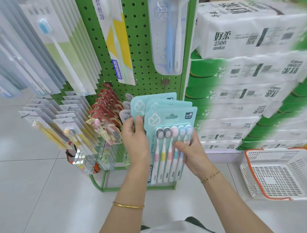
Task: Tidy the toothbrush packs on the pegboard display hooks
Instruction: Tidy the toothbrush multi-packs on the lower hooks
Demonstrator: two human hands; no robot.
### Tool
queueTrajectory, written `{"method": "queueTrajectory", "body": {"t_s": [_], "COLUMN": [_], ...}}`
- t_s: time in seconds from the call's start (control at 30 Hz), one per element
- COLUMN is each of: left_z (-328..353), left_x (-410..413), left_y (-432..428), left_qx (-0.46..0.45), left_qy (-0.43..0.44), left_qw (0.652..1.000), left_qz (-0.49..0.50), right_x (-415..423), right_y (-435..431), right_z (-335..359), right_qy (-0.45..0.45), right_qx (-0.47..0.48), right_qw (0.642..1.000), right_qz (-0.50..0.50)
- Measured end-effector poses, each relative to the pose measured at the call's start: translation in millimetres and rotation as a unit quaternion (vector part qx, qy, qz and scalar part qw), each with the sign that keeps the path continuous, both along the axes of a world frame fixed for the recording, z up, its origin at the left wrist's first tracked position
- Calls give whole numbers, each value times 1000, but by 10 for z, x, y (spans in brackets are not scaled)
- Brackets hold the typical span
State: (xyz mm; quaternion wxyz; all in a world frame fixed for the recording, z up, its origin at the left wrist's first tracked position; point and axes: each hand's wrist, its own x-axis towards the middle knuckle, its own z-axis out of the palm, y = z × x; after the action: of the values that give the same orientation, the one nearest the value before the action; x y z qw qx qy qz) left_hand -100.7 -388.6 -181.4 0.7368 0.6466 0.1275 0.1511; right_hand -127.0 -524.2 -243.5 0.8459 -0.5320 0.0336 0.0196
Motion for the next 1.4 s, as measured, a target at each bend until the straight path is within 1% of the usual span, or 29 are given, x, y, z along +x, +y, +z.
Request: {"method": "queueTrajectory", "body": {"t_s": [0.13, 0.27, 0.4, 0.53, 0.6, 0.8, 1.4], "left_z": [-17, -12, 116, 132, 118, 92, 28], "left_x": [1, -7, -51, 52, 86, 87, 167], "left_y": [5, 28, 98, 327, 388, 437, 464], "left_qx": [12, 55, 48, 80, 81, 86, 120], "left_qy": [-34, -53, -81, -101, -104, -120, -99], "left_qw": [996, 989, 981, 967, 964, 964, 968], "left_qz": [77, 126, 169, 219, 232, 221, 198], "right_x": [-24, -29, -20, 10, 53, 221, 532], "right_y": [46, 64, 22, -22, -28, -11, -40], "right_z": [44, 52, -8, -81, -104, -102, -159], "right_qy": [-15, -23, -7, 18, 24, 25, 41], "right_qx": [0, -8, -19, -38, -48, -65, -34], "right_qw": [1000, 1000, 1000, 999, 999, 998, 999], "right_qz": [-24, -11, 12, 9, 7, 6, 5]}}
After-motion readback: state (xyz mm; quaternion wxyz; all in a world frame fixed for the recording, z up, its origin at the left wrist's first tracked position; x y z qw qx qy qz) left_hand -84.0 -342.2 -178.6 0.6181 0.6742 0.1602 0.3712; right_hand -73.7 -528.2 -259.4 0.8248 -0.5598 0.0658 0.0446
